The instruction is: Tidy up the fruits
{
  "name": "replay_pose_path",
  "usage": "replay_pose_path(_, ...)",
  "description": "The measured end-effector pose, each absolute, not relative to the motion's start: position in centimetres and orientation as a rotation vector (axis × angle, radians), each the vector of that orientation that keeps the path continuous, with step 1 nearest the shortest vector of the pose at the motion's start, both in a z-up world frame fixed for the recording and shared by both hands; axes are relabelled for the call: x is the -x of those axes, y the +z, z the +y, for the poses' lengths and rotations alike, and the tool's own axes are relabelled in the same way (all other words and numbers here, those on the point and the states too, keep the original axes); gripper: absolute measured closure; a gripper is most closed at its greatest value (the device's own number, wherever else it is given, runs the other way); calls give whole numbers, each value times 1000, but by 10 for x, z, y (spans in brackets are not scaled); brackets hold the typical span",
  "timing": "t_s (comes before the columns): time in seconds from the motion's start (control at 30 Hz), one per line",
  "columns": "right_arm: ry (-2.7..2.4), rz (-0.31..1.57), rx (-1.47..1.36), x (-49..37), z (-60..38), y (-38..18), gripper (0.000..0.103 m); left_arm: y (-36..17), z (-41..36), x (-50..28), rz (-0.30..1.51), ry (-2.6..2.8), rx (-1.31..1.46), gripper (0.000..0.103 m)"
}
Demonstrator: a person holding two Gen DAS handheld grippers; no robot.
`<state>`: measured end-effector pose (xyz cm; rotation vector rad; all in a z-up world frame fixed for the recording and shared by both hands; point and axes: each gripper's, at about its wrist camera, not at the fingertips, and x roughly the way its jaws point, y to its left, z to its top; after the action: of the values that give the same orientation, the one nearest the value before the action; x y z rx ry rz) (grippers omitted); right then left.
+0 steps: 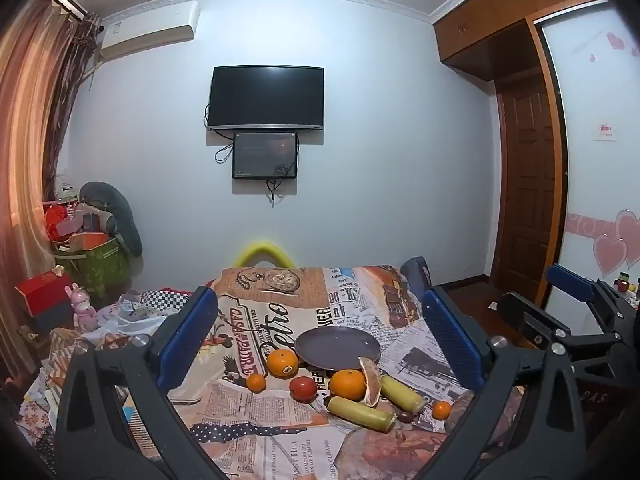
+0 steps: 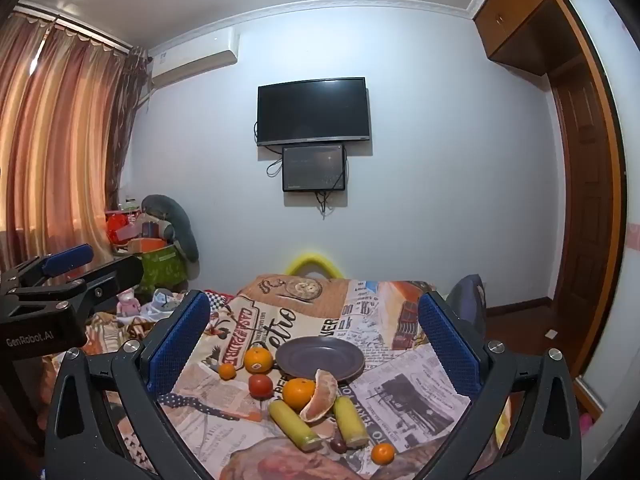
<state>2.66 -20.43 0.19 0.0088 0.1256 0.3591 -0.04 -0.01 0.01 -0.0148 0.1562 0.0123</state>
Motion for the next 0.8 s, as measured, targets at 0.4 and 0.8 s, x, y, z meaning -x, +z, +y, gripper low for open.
replay_pose_path(0.4, 360, 136, -5, -26, -207, 3, 0, -3, 1, -2, 156, 6, 35, 0)
replay_pose_path(0.8, 361, 145, -24, -29, -208, 0, 0, -4, 1, -2, 147, 19, 21, 0)
